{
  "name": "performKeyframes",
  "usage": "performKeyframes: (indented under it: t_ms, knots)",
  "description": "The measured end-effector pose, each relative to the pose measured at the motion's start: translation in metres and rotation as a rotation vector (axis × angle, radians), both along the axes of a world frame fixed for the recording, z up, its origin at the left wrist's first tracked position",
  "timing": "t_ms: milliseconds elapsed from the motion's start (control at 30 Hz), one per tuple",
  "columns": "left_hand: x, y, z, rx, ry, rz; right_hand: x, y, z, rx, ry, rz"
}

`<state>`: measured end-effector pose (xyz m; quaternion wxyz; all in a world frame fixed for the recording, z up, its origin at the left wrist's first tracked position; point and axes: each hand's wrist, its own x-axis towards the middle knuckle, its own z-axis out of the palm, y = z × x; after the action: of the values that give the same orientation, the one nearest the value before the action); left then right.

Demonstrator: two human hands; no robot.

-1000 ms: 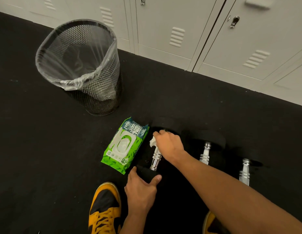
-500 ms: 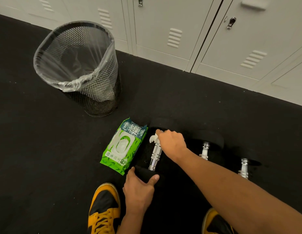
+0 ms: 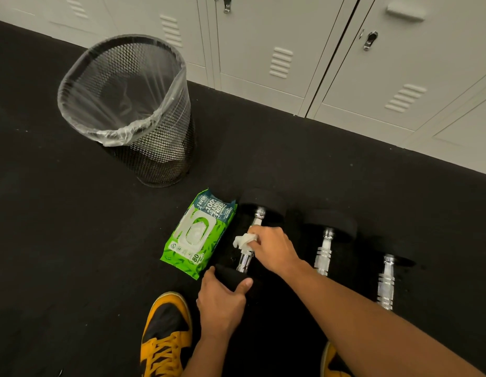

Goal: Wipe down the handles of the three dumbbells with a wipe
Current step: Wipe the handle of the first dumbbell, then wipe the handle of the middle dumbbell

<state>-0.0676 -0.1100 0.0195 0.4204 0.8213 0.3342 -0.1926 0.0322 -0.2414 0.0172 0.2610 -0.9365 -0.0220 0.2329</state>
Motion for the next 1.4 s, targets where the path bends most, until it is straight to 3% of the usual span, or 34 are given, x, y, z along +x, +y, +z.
performKeyframes:
  t_ms: [367, 600, 833, 1100, 1400]
  knots:
    - [0.001, -0.001, 0.003, 0.033, 0.036, -0.043, -0.038, 0.001, -0.009, 0.195, 0.152, -0.046]
    - [0.002, -0.001, 0.008, 0.043, 0.084, -0.074, -0.018, -0.023, 0.023, 0.246, -0.02, -0.089]
    - [-0.001, -0.032, 0.042, 0.268, -0.081, -0.277, 0.003, -0.072, 0.066, 0.133, -0.061, -0.03]
    - [0.008, -0.077, 0.08, 0.287, -0.319, -0.519, 0.036, -0.135, 0.134, 0.015, -0.029, 0.068]
    - [-0.004, -0.11, 0.075, 0.186, -0.256, -0.552, 0.049, -0.183, 0.17, -0.071, -0.068, 0.13]
